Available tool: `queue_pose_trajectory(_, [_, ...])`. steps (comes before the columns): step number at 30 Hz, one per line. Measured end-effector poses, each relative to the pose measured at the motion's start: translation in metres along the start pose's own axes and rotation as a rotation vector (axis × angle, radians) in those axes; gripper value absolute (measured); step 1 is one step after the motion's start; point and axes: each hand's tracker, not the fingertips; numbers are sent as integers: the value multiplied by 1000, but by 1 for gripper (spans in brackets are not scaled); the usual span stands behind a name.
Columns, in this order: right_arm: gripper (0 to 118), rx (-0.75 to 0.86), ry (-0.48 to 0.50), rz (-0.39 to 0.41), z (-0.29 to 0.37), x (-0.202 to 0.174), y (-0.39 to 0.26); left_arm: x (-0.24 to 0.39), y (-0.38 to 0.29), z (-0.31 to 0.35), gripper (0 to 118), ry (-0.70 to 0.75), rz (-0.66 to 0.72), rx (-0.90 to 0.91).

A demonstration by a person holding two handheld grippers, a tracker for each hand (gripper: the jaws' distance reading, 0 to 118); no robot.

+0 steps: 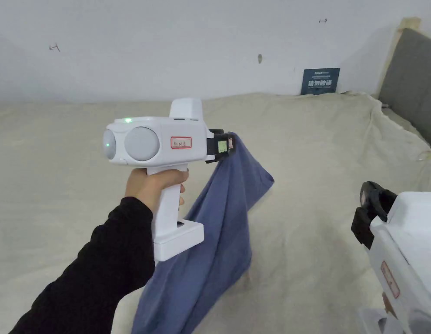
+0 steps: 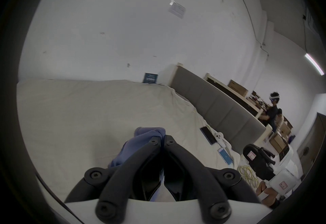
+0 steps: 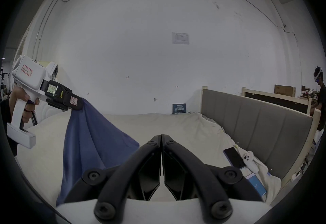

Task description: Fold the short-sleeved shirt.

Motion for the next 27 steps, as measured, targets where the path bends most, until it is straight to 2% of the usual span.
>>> queue_pose_trajectory(6, [0, -19, -43, -6, -1, 23, -11, 24, -43, -48, 0, -78, -30, -126])
queue_pose_trajectory(12, [0, -46, -51, -9, -3, 32, -22, 4, -110, -96, 0, -1, -23, -330])
queue_pose_trajectory(18, [0, -76, -48, -17, -10, 36, -37, -33, -177, -126, 0, 119, 54, -522])
queue_pose_trajectory(22, [0, -94, -39, -23, -13, 33, -43, -44, -214, -146, 6, 203, 54, -634])
queue_pose_trajectory(25, [0, -102, -31, -21, -14, 30, -46, -49, -234, -155, 16, 276, 55, -694])
queue_pose_trajectory(27, [0, -105, -24, -19, -13, 28, -46, -45, -234, -146, 22, 254, 54, -626])
